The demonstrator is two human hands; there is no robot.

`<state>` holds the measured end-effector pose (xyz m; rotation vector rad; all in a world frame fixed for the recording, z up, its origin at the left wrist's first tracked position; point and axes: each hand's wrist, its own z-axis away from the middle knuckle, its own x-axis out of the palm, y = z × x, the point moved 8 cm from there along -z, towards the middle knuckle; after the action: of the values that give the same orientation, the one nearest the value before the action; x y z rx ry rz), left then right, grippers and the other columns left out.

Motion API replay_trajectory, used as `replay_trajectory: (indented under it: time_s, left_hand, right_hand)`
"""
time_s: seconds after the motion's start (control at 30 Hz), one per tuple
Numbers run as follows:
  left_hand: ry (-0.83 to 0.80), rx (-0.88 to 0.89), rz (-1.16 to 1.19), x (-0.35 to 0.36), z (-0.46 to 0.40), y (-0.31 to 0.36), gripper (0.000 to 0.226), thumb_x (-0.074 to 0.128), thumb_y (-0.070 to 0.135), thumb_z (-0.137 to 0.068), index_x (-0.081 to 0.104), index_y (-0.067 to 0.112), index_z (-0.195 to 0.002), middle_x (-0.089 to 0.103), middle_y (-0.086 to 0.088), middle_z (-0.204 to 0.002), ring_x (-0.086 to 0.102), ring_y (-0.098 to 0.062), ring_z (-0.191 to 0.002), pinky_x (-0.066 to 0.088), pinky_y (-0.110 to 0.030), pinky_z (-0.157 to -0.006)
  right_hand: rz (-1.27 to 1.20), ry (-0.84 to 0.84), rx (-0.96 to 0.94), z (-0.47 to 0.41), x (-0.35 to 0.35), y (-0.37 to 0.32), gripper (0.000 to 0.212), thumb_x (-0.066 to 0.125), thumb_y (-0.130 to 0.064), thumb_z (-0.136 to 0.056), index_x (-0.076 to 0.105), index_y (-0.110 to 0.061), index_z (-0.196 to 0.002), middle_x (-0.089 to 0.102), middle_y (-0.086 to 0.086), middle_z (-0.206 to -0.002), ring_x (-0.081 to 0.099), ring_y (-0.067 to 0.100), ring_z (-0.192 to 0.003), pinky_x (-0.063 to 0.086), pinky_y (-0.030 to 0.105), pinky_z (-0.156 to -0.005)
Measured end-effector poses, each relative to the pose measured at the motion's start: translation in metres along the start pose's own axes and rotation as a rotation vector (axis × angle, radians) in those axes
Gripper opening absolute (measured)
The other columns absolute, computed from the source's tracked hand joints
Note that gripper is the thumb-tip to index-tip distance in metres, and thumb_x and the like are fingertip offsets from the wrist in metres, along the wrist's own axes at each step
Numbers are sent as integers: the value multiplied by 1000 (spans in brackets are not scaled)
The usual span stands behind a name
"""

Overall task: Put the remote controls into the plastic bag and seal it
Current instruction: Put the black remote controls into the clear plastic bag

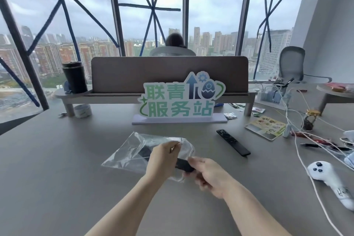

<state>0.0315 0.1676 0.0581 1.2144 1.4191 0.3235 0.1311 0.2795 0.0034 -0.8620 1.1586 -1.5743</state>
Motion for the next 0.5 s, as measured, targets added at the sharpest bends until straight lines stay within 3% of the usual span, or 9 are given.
replay_trajectory:
  time_s: [0.07,0.2,0.23,0.3,0.37,0.5]
  left_hand:
    - [15,-13,-6,-4,2,-4,22,54,38,-89,72,27,-85,71,3,-70,63,-16,-66,50,-32,-70]
    - [28,-45,-19,-9,4,-19,23,55,38,-88,71,24,-78,65,5,-63,58,-19,-66,47,-32,-66]
    - [20,-49,-27,-8,5,-22,24,55,37,-88,69,22,-75,62,3,-60,57,-20,-63,47,-32,-65]
    - [1,-62,-26,-5,5,-27,25,55,37,-88,68,21,-74,64,1,-62,61,-23,-63,50,-33,-66]
    - [-7,-55,-24,-4,4,-28,26,53,38,-88,67,21,-74,66,-1,-65,63,-25,-65,51,-36,-67]
    - [-29,-35,-76,0,6,-29,31,51,40,-87,61,13,-73,57,-9,-58,48,-25,-52,52,-39,-62]
  right_hand:
    - [-36,127,-37,-4,-13,4,20,53,-24,-98,69,-13,-105,73,6,-79,37,13,-40,24,19,-36]
    - [162,543,-62,-3,-97,17,21,51,-7,-89,71,-15,-91,77,10,-93,48,17,-42,38,21,-40]
    - [241,651,-62,-1,-122,17,22,51,-8,-88,70,-17,-92,75,10,-102,56,21,-53,47,26,-50]
    - [459,812,-48,0,-164,11,32,49,-16,-91,65,-21,-118,66,11,-123,65,31,-90,53,37,-79]
    - [607,872,4,-7,-195,7,47,46,-27,-96,47,-18,-141,53,17,-137,58,37,-113,48,44,-92]
    - [725,816,114,-29,-212,11,60,40,-45,-97,33,-18,-150,47,11,-149,49,36,-129,42,49,-101]
